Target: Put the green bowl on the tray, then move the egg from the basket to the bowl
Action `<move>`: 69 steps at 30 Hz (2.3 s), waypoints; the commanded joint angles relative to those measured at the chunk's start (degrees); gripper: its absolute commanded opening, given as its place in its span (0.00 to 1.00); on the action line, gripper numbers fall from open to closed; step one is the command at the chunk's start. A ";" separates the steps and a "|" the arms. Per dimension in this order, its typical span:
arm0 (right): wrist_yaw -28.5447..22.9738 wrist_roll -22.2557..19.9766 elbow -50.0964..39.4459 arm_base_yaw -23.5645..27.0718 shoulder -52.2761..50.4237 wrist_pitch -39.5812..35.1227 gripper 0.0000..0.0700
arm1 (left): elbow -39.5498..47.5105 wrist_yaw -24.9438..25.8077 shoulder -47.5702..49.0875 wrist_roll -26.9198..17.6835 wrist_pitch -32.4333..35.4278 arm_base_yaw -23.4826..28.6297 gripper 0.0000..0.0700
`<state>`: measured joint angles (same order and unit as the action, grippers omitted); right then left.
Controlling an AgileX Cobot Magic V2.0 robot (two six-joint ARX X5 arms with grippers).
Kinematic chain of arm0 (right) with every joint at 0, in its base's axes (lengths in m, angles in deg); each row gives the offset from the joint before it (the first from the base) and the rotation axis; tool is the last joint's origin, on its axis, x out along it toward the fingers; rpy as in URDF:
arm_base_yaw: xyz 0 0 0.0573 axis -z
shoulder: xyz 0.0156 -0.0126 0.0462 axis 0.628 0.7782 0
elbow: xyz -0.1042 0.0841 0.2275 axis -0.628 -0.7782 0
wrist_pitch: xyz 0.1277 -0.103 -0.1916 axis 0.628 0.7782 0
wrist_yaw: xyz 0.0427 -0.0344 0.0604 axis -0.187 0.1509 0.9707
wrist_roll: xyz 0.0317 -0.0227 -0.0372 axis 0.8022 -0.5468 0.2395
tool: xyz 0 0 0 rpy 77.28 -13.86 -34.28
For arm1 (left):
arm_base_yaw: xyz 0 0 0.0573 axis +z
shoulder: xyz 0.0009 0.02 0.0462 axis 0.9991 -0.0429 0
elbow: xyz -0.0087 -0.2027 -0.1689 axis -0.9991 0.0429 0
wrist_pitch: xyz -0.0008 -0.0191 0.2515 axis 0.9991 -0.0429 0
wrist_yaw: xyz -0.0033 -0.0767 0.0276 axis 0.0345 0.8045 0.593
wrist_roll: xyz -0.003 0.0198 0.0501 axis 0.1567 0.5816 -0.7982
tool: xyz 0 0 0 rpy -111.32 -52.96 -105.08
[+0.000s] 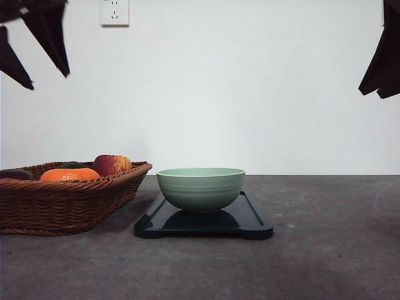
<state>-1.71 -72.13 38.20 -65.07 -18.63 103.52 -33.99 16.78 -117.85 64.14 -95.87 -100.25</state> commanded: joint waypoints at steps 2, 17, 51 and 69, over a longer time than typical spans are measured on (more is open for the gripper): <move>-0.23 0.59 0.24 -0.34 0.17 -0.67 0.27 | -3.81 -0.41 -4.79 -1.97 0.38 -0.33 0.56; -0.29 0.59 0.24 -0.34 0.17 -0.71 0.27 | -5.40 -2.04 -19.25 -2.54 9.16 -0.44 0.56; -0.30 0.61 0.24 -0.34 0.17 -0.69 0.27 | -5.40 -3.84 -30.76 -2.35 11.71 -0.44 0.60; -0.28 0.61 0.23 -0.34 0.17 -0.65 0.27 | -5.40 -3.84 -30.61 -2.13 10.48 -0.44 0.27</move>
<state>-1.73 -72.13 38.20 -65.06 -18.63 103.44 -38.14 13.24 -147.65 62.38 -85.04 -100.47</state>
